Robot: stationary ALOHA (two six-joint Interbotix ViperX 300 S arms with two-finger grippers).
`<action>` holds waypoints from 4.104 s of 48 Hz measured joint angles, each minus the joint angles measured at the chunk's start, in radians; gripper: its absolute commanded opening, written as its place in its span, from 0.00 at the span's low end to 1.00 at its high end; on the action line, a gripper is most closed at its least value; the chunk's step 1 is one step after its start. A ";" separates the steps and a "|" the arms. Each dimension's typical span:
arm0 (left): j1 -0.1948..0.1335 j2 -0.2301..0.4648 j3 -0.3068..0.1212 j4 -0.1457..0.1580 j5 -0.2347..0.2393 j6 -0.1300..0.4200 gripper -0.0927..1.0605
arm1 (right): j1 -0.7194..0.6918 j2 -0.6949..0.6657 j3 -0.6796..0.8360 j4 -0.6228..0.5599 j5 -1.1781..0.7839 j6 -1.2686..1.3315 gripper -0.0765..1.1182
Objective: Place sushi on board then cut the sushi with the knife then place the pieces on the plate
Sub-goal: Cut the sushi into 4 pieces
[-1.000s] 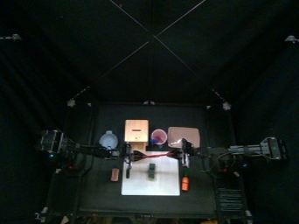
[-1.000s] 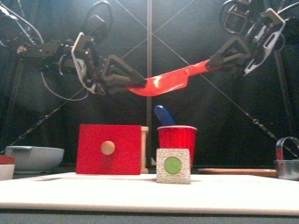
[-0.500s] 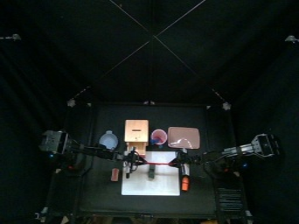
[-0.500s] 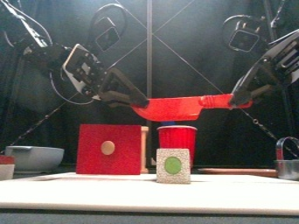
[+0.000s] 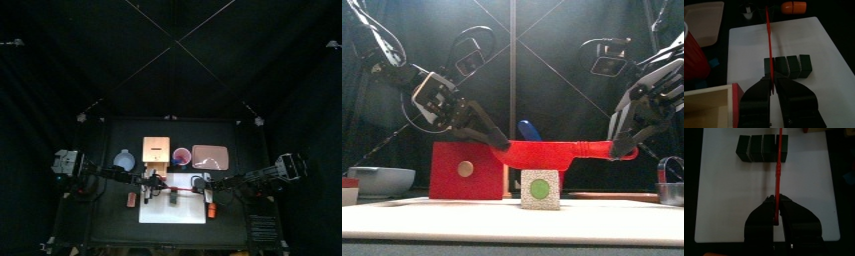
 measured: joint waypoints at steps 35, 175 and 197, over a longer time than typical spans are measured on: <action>-0.020 0.029 -0.014 -0.049 0.014 0.003 0.52 | 0.006 -0.038 0.002 -0.005 0.014 -0.006 0.40; -0.075 -0.037 -0.067 0.058 0.239 0.005 0.51 | 0.103 -0.066 -0.095 -0.002 0.199 -0.009 0.40; -0.089 0.006 -0.075 0.057 0.239 -0.002 0.51 | 0.138 0.054 -0.110 0.005 0.192 0.002 0.40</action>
